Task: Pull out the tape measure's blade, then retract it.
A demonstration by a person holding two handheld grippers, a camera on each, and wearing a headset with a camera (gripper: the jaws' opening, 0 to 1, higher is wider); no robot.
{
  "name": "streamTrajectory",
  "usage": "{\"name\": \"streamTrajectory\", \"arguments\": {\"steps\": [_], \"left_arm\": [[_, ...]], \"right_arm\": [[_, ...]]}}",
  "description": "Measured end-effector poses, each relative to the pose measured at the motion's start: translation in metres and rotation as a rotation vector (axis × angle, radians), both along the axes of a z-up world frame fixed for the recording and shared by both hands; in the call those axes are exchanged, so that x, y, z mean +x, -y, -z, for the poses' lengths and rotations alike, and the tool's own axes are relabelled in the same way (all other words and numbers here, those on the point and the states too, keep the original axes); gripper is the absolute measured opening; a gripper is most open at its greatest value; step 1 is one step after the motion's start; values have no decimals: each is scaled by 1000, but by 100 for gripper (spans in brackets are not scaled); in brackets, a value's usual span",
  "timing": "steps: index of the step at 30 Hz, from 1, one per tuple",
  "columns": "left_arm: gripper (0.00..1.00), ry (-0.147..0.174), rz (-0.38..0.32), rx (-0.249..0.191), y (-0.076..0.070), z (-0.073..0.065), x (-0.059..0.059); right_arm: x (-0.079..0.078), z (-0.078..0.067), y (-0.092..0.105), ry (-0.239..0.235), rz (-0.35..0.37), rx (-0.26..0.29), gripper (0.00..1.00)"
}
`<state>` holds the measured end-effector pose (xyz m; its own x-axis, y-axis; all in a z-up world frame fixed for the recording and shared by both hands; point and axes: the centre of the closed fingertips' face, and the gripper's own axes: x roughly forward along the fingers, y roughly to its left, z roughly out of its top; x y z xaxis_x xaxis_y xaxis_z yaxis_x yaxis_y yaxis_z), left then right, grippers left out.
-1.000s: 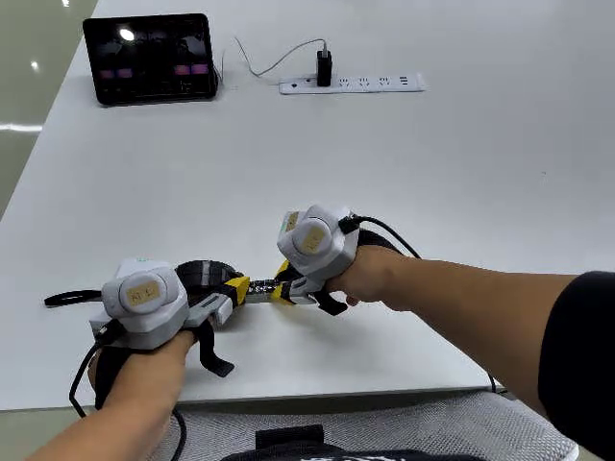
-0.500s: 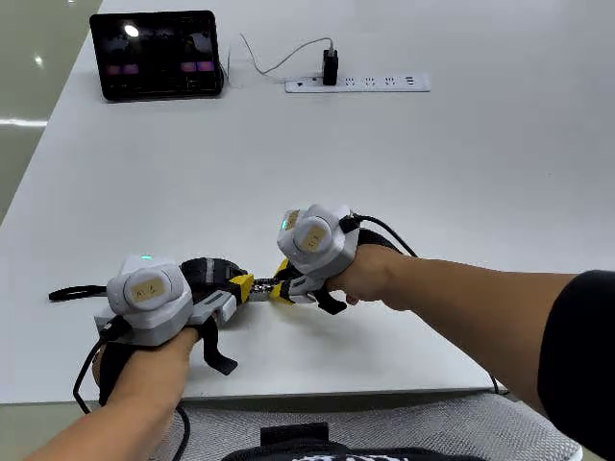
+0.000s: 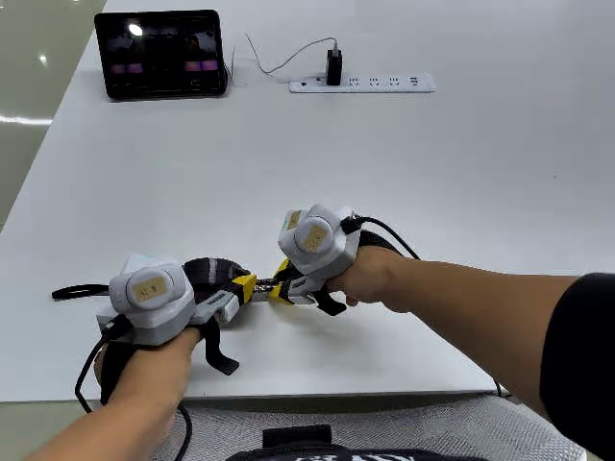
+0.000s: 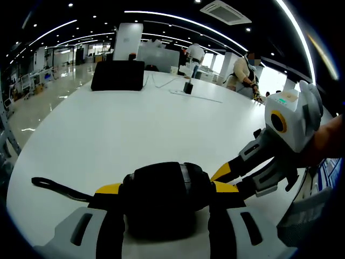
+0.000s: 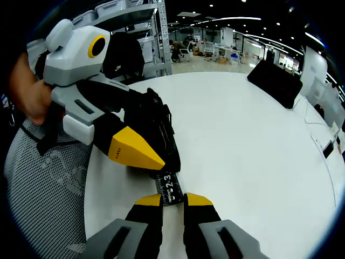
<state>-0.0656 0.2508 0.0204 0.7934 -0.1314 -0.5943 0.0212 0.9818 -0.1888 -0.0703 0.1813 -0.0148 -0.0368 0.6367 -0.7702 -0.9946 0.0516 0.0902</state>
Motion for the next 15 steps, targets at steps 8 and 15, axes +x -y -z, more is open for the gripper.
{"name": "streamTrajectory", "arguments": {"steps": [8,15], "left_arm": [[57,-4,-2,-4,0,-1,1],[57,-7,-1,-6,-1,0,2]], "right_arm": [[-1,0,-9,1,-15,7,11],[-3,1,-16,1,-23,8,11]]}}
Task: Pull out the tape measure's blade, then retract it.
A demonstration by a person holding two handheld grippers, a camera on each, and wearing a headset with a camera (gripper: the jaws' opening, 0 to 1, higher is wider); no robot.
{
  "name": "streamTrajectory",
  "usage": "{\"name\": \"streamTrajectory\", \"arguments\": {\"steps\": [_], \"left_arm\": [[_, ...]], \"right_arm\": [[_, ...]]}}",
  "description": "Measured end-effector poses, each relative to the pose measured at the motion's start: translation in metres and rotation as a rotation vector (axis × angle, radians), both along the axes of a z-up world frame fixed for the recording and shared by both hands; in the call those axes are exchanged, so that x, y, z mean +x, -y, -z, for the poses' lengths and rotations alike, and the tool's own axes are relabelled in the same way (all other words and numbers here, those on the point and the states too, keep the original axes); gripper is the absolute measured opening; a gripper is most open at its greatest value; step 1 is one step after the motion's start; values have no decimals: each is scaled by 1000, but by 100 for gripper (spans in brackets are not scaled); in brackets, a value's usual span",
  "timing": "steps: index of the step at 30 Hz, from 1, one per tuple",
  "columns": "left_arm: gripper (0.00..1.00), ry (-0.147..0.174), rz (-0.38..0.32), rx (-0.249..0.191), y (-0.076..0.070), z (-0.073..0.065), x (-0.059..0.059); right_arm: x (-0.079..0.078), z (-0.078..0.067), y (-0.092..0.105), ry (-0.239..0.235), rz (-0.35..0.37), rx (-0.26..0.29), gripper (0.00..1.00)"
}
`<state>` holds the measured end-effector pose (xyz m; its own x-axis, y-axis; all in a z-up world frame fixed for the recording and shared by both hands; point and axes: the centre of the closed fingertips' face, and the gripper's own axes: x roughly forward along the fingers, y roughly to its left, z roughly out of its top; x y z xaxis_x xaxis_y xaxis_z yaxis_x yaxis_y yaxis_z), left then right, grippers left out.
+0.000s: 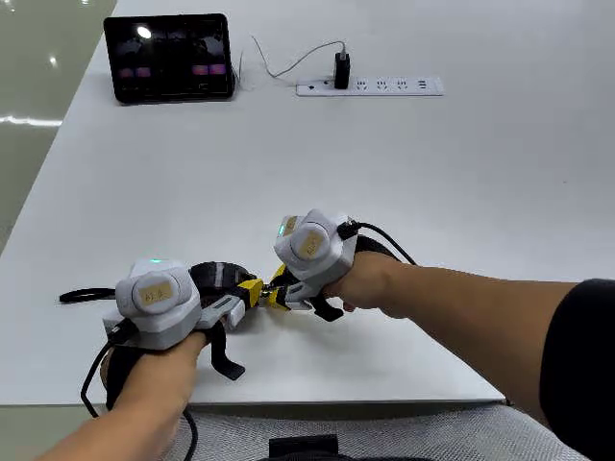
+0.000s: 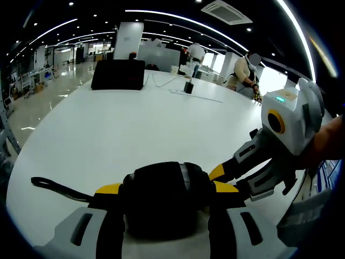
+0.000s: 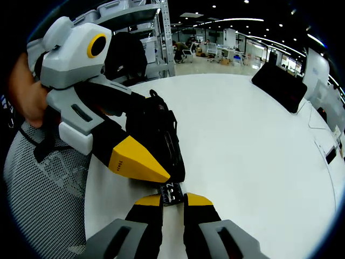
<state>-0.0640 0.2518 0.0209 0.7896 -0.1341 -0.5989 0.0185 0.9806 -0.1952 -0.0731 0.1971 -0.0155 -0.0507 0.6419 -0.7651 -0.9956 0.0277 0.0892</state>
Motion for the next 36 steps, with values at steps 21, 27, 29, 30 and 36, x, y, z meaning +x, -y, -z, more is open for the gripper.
{"name": "streamTrajectory", "arguments": {"steps": [21,27,29,30,36], "left_arm": [[60,6,8,5,0,1,2],[61,17,-10,28,0,-2,3],[60,1,-7,46,0,-5,3],[59,5,-7,47,-1,-7,3],[57,4,26,36,-1,-8,2]], "right_arm": [[-3,-1,-5,-5,28,18,12],[-3,-9,-2,-29,75,41,14],[-2,-12,1,-20,71,47,13],[-2,-13,4,-15,70,44,13],[-1,-19,18,-15,110,48,15]]}}
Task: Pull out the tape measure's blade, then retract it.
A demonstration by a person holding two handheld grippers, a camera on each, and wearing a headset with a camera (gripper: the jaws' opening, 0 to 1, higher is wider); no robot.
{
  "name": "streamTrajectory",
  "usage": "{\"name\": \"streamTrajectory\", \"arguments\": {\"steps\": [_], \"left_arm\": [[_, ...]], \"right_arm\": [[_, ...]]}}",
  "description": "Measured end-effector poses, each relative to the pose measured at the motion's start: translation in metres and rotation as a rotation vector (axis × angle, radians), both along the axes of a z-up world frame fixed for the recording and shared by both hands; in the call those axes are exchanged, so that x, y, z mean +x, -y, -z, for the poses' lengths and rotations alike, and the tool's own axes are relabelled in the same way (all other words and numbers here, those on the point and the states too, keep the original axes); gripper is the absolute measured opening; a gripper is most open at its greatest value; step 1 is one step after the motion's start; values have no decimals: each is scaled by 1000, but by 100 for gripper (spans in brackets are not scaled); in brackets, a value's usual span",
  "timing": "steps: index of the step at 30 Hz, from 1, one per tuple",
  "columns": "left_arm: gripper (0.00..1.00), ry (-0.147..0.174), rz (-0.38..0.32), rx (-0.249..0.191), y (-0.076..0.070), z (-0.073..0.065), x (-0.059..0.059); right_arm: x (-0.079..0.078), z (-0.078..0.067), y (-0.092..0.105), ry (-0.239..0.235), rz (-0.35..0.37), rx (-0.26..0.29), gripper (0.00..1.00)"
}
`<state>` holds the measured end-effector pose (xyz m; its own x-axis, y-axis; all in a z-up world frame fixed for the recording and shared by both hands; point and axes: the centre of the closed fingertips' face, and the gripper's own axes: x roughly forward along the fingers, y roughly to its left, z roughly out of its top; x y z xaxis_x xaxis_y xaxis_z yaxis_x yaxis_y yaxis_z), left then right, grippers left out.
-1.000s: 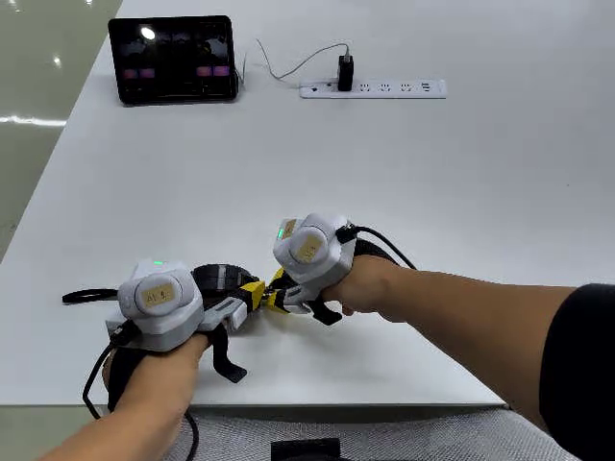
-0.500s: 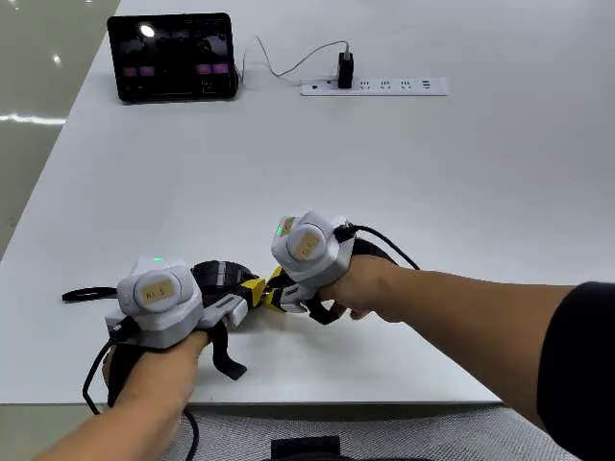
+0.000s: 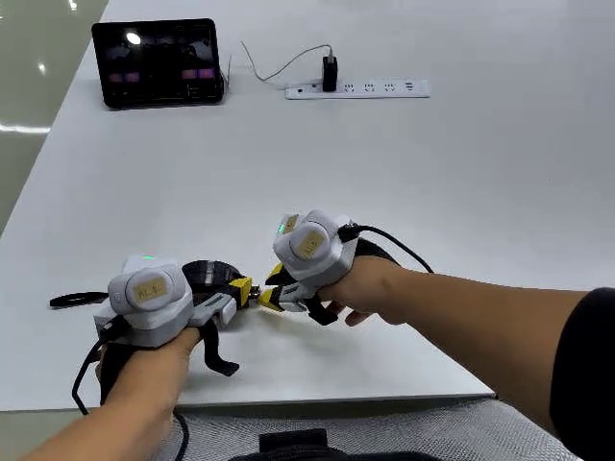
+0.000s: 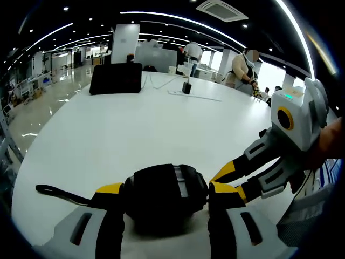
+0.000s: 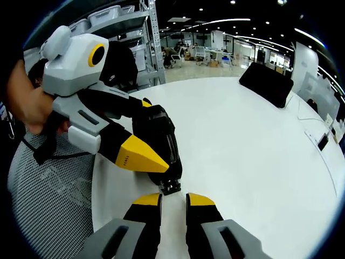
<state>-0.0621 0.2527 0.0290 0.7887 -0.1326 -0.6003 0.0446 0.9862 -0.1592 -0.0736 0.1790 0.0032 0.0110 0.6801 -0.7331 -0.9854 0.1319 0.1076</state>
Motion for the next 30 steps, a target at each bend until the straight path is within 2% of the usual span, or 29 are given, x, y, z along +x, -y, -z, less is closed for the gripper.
{"name": "streamTrajectory", "arguments": {"steps": [4,6,8,10,14,16,17,19,22,24,25,26,30], "left_arm": [[58,-5,53,-24,5,-6,-3],[63,-10,82,-44,9,-8,-4],[66,6,150,-14,13,-14,-5],[69,18,182,-3,14,-20,-5],[77,25,239,-10,17,-27,-3],[84,30,276,-15,20,-30,-3],[88,26,300,-29,22,-30,-4],[91,-2,330,-51,24,-29,-9],[99,0,371,-27,21,-29,-12],[99,29,411,-24,23,-35,-13],[99,38,432,5,21,-35,-15],[99,39,446,32,18,-35,-15],[99,12,462,46,10,-34,-20]], "right_arm": [[-4,-6,14,-21,27,-6,17],[-5,-7,22,-20,34,-12,19],[-5,-9,31,-25,47,-15,20],[-4,-12,42,-30,69,-15,21],[0,-22,60,-16,98,-7,24],[2,-26,70,-5,106,-4,27],[3,-28,76,-1,108,-2,29],[5,-32,84,18,118,5,31],[7,-38,101,40,129,13,33],[9,-41,108,48,138,18,37],[9,-43,113,51,144,21,39],[9,-45,117,53,149,24,39],[10,-52,133,76,162,30,41]]}}
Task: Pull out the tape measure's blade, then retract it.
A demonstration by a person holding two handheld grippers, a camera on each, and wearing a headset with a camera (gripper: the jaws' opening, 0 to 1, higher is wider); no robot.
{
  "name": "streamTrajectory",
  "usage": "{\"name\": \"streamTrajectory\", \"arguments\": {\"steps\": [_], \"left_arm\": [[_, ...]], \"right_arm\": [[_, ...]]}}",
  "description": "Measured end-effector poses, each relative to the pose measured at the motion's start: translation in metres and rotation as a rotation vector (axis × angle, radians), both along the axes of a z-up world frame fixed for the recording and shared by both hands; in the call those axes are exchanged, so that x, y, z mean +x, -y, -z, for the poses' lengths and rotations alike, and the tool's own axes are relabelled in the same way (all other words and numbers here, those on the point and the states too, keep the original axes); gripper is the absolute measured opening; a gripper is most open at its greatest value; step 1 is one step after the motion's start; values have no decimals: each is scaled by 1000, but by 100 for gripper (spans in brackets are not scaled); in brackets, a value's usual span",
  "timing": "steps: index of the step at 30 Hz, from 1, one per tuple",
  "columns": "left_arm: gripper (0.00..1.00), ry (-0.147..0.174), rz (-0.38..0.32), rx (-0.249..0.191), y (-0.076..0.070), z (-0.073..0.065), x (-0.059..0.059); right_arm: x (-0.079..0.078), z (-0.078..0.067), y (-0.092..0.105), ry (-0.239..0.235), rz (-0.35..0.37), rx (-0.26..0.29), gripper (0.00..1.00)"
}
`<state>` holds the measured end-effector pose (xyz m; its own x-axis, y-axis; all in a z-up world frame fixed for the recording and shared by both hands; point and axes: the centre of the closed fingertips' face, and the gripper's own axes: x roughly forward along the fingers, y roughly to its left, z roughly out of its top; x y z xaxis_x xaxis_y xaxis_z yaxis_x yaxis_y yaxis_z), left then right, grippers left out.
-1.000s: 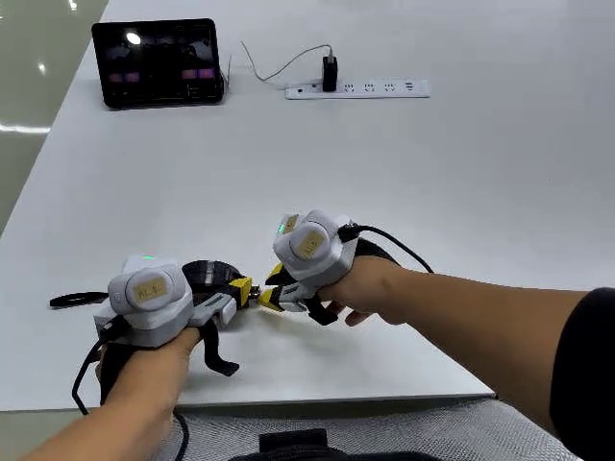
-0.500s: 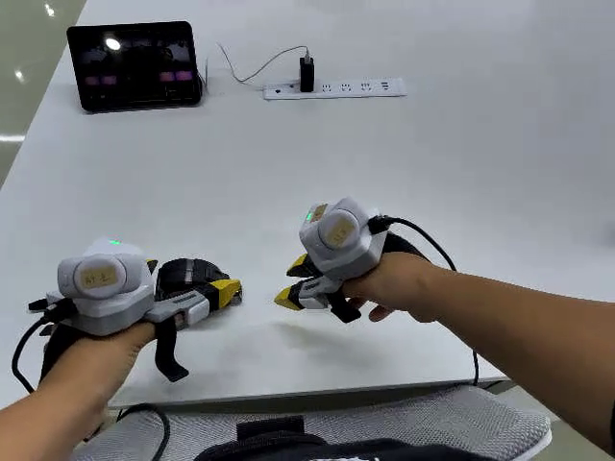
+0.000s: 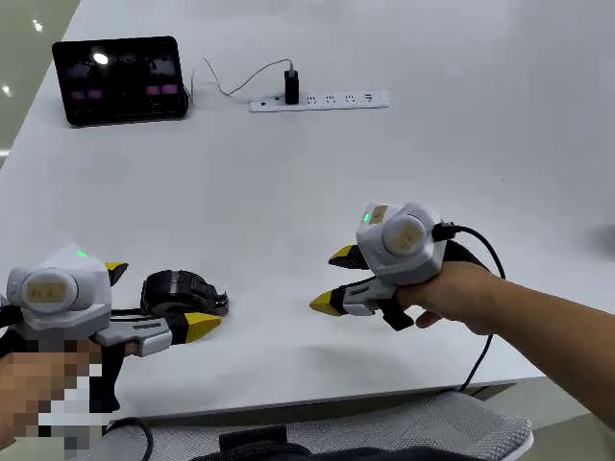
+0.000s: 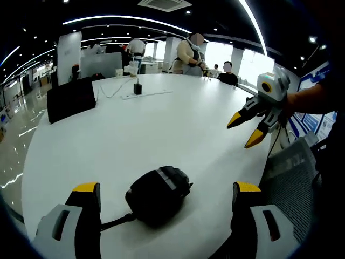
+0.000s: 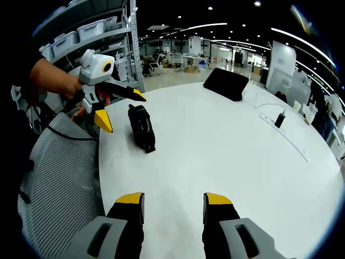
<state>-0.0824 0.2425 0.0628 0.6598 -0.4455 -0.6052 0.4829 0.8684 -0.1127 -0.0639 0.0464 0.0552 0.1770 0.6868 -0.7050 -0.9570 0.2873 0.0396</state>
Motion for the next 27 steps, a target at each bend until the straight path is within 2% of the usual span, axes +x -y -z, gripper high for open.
{"name": "streamTrajectory", "arguments": {"steps": [2,4,6,9,10,12,17,19,20,22,24,25,27], "left_arm": [[99,-14,8,8,-4,1,-2],[99,-14,11,-1,-8,-1,-3],[99,-7,15,-2,-11,-4,-4],[99,24,48,33,-16,-6,-4],[99,25,55,36,-18,-4,-4],[99,17,75,62,-23,2,-7],[99,20,97,89,-33,8,-11],[99,10,96,68,-34,7,-13],[99,-2,98,45,-33,7,-16],[99,1,101,69,-37,8,-17],[99,-6,105,72,-39,9,-19],[99,-13,111,96,-42,10,-21],[99,-6,143,98,-42,10,-24]], "right_arm": [[1,-5,6,16,11,11,42],[1,-8,12,22,27,21,44],[0,-9,17,26,35,29,46],[-2,-11,25,29,40,50,51],[-2,-10,29,32,44,59,54],[-3,-7,36,35,45,66,60],[-7,2,54,30,61,50,65],[-6,3,61,32,78,49,70],[-4,3,67,35,97,48,72],[-4,1,75,18,128,59,76],[-2,-1,83,18,138,61,81],[-2,-2,88,16,147,63,82],[-2,-3,97,34,150,65,85]]}}
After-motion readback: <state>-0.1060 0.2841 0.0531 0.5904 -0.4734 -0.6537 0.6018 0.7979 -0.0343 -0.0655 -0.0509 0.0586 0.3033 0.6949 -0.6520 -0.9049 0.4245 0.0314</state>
